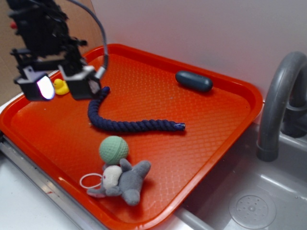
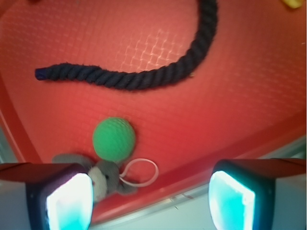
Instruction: Grab the green ball.
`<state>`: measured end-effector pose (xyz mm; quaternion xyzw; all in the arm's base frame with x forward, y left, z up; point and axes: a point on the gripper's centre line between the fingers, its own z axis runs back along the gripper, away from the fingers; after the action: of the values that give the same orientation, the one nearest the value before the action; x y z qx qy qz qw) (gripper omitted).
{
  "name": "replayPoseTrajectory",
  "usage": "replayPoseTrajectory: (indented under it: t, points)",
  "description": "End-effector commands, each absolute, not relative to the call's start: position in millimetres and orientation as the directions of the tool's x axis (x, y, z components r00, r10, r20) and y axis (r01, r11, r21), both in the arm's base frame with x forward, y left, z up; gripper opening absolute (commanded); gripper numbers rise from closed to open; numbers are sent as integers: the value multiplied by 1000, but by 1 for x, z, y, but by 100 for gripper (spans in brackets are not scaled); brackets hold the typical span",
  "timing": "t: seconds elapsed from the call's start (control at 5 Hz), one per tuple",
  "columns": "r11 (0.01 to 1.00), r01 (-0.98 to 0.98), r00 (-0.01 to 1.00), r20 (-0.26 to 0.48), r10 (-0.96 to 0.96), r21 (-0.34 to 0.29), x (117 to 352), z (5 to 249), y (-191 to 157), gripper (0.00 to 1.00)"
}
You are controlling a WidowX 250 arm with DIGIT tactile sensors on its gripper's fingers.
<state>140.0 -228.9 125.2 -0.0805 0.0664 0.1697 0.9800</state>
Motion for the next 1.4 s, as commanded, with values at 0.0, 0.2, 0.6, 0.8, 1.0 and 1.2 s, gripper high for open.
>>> replayPoseTrajectory:
  t: [0.0, 0.2, 0.6, 0.8, 1.0, 1.2]
  points:
    - [939, -288, 954, -140, 265, -186, 158, 109, -260, 100]
    - [953, -259, 961, -144, 237, -157, 157, 89, -271, 100]
    - [979, -177, 977, -140, 162, -104, 150, 58, -284, 100]
    - [978, -206, 966, -171, 196, -42, 146, 47, -284, 100]
    - [979, -204, 971, -128, 202, -3, 146, 47, -283, 0]
    - [980, -191, 981, -39, 188, -65, 152, 67, -266, 0]
